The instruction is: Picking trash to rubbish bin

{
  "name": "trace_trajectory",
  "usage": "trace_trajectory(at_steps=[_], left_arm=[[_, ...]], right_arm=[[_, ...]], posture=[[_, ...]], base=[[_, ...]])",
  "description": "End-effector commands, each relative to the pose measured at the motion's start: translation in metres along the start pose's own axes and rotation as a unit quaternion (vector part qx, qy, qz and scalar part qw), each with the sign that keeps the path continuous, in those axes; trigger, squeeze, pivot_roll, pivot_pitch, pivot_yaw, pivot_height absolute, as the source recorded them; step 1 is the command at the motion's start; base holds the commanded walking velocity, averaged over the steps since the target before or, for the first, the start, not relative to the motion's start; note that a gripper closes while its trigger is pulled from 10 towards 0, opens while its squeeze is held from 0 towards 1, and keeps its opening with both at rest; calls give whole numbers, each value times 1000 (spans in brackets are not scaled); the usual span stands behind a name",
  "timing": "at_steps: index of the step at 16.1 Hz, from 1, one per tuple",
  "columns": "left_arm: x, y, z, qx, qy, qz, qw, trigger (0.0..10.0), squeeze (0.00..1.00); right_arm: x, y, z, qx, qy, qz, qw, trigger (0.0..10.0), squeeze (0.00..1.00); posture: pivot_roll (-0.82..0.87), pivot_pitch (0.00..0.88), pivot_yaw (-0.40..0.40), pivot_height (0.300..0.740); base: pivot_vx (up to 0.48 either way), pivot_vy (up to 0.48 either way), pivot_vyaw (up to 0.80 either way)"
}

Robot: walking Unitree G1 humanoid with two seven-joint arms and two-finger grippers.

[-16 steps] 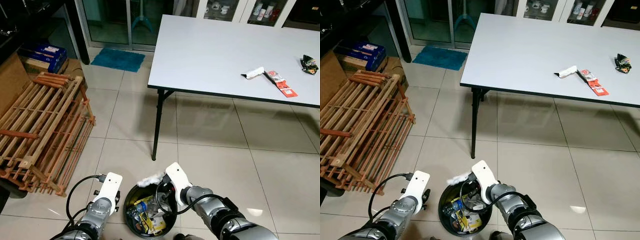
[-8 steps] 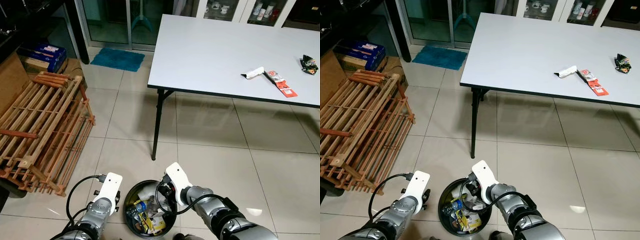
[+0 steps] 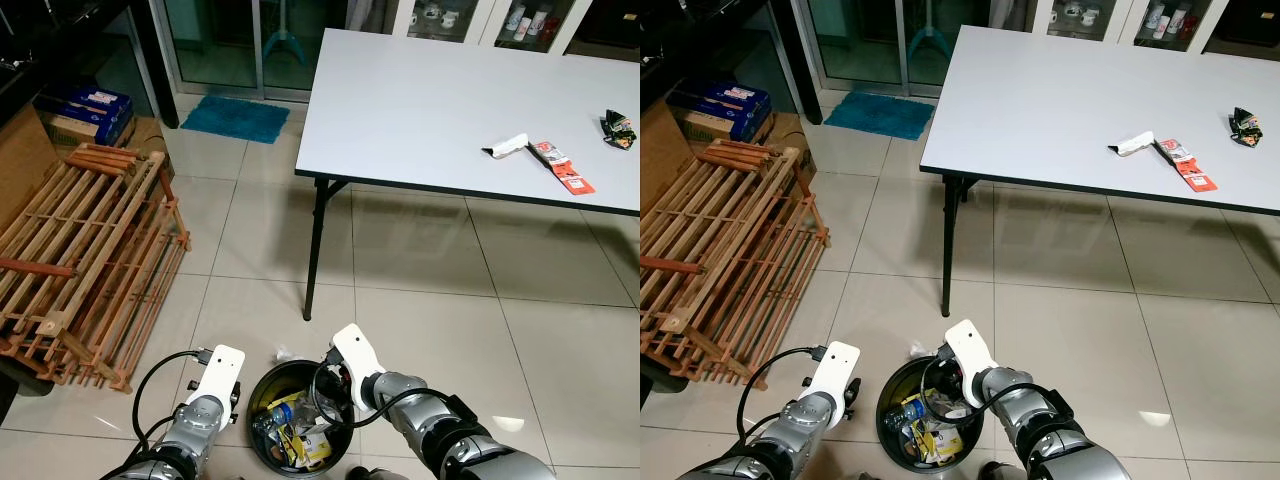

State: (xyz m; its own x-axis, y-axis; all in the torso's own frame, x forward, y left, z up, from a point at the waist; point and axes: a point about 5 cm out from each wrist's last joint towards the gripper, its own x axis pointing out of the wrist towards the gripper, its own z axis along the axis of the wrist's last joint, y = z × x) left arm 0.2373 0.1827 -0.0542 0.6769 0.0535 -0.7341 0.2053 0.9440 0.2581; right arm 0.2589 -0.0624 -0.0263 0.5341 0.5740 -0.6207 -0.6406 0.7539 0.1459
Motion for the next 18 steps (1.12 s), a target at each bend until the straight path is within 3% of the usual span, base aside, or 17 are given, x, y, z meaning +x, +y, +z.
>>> trace_trajectory(at_steps=[1, 2, 3, 7, 11, 14, 18], left_arm=[[0, -3, 0, 1, -3, 0, 1000, 10000, 0], [0, -3, 1, 1, -3, 0, 1000, 10000, 0], [0, -3, 1, 1, -3, -1, 1000, 10000, 0], [0, -4, 1, 1, -5, -3, 1000, 10000, 0], [0, -3, 2, -2, -9, 0, 1000, 10000, 0], [0, -2, 3, -16, -18, 2, 1000, 10000, 0], [0, -2, 14, -41, -60, 8, 997, 10000, 0]], right_arm=[[-1, -4, 2, 2, -3, -6, 1000, 10000, 788], [-2, -4, 1, 2, -3, -7, 1000, 10000, 788], [-2, -6, 1, 1, -1, -10, 1000, 10000, 0], [-7, -17, -2, 22, -7, -46, 999, 10000, 0], [-20, -40, -15, 45, -3, -107, 993, 10000, 0], [-38, -63, -29, 94, -16, -184, 978, 10000, 0], [-53, -77, -43, 145, -42, -242, 958, 10000, 0]], posture=[[15, 78, -59, 740], [15, 78, -59, 740], [15, 78, -59, 740], [16, 74, -59, 740], [15, 76, -61, 740], [14, 77, -61, 740], [4, 78, -59, 740]], base=[[0, 0, 0], [0, 0, 0], [0, 0, 0], [0, 0, 0], [0, 0, 0], [0, 0, 0], [0, 0, 0]])
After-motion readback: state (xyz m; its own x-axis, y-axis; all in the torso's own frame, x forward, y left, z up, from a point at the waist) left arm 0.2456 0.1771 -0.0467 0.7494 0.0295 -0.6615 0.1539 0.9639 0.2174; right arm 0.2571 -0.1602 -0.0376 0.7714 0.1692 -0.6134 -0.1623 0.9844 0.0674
